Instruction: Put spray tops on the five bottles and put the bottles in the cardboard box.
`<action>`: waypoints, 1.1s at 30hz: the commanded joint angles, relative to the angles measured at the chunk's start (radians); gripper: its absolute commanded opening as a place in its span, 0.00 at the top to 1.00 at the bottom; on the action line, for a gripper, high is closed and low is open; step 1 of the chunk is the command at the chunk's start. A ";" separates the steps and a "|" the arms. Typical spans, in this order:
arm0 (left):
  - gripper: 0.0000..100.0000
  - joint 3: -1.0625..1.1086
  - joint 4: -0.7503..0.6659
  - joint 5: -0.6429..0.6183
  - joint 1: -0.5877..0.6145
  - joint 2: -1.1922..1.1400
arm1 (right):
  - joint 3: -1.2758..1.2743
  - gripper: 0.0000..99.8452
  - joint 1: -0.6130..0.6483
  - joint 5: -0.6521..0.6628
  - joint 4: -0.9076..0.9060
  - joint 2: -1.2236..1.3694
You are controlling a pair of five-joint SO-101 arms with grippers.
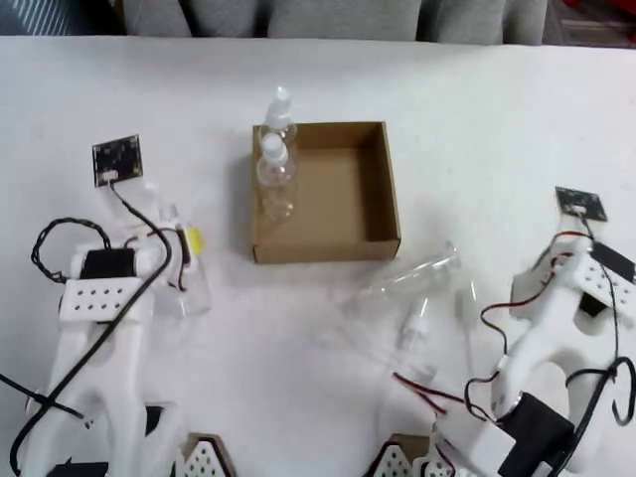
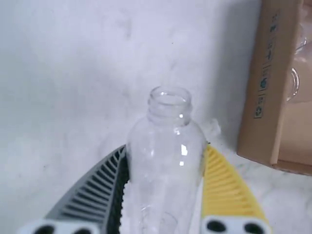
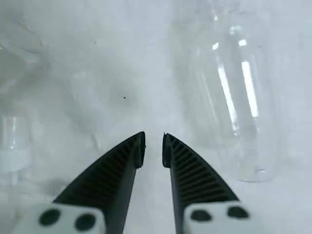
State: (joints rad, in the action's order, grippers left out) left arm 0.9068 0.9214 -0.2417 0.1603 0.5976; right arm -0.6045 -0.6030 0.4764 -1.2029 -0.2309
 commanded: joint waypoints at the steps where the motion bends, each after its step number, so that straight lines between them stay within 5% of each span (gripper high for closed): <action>1: 0.97 -0.008 -0.014 0.009 -0.012 0.038 | 0.044 0.95 -0.048 0.032 -0.010 -0.010; 9: 0.97 0.011 -0.021 0.009 -0.007 0.042 | 0.025 0.95 0.033 0.031 -0.196 -0.028; 15: 0.97 0.011 -0.023 0.009 -0.007 0.039 | -0.112 0.95 0.136 -0.003 -0.119 -0.145; 21: 0.97 0.009 -0.023 0.009 -0.008 0.042 | -0.241 0.84 0.254 -0.038 -0.108 -0.323; 33: 0.97 0.005 -0.023 0.009 -0.010 0.044 | -0.370 0.86 0.291 -0.097 0.015 -0.452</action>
State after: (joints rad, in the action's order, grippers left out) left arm 0.9252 0.9183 -0.2417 0.1603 0.5976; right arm -0.9789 -0.3191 0.3920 -1.2259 -0.6743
